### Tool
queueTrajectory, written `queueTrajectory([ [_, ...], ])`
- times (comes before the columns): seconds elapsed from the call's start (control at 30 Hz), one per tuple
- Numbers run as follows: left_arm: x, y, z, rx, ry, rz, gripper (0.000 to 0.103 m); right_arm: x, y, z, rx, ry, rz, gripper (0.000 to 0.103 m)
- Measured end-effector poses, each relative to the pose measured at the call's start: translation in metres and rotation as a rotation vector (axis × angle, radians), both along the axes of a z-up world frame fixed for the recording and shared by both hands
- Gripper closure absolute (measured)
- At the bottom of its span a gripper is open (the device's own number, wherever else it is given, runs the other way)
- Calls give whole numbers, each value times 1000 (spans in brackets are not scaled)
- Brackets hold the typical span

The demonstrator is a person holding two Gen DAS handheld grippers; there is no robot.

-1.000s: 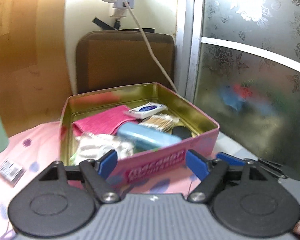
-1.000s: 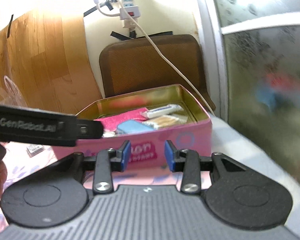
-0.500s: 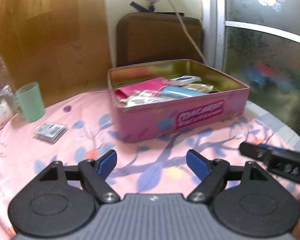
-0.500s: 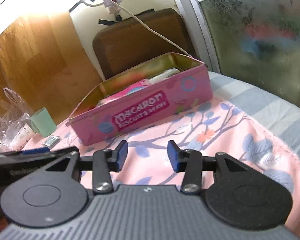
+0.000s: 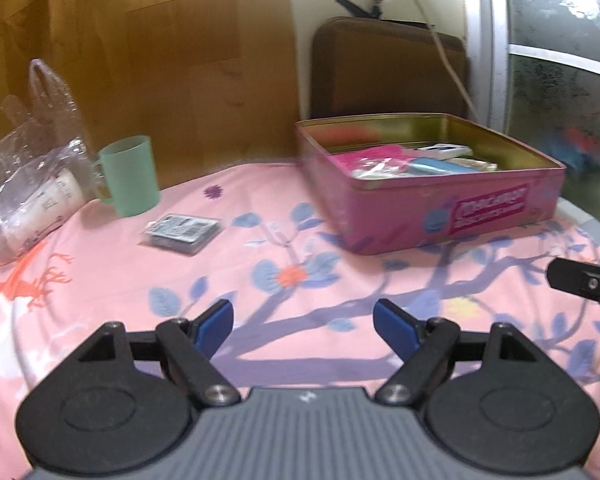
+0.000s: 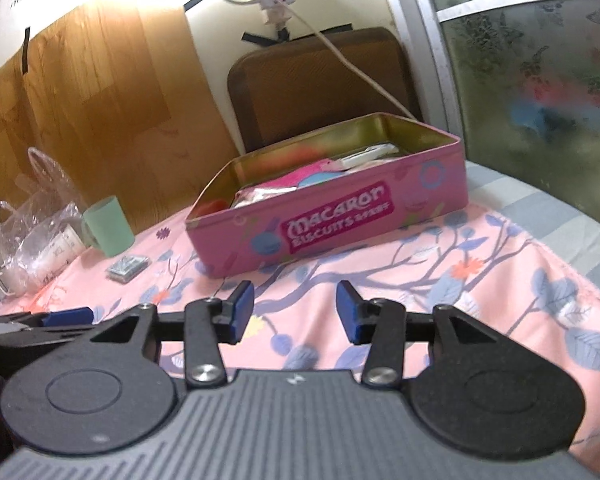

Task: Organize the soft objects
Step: 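Withdraw the right gripper from the tin toward the clear plastic card pack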

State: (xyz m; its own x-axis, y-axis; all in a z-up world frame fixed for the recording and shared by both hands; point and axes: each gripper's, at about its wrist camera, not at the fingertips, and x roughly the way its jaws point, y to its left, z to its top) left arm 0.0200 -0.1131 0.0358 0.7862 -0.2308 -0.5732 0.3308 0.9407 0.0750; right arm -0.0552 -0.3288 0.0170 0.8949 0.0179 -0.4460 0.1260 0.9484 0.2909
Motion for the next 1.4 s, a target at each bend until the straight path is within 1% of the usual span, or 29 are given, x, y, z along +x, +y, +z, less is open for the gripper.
queueTrajectory([
  [0.53, 43, 70, -18, 50, -1, 152, 23, 19, 53, -9, -54, 59, 99, 54],
  [0.73, 59, 96, -24, 74, -11, 232, 23, 28, 73, -10, -71, 77, 154, 54],
  [0.87, 66, 113, -23, 13, 20, 275, 23, 36, 87, -12, -84, 82, 190, 54],
  [0.93, 66, 114, -24, 3, 25, 277, 23, 40, 93, -13, -94, 87, 207, 54],
  [1.13, 66, 109, -24, 28, 9, 271, 23, 52, 112, -15, -121, 102, 256, 54],
  [1.2, 67, 110, -24, 18, 20, 265, 23, 55, 119, -16, -138, 109, 275, 54],
  [1.27, 71, 113, -25, -1, 48, 243, 13, 61, 126, -17, -149, 117, 298, 53],
  [1.3, 75, 114, -24, -1, 50, 229, 12, 64, 130, -17, -157, 122, 310, 53],
  [1.4, 89, 117, -19, 56, -2, 238, 12, 80, 141, -19, -185, 143, 355, 52],
])
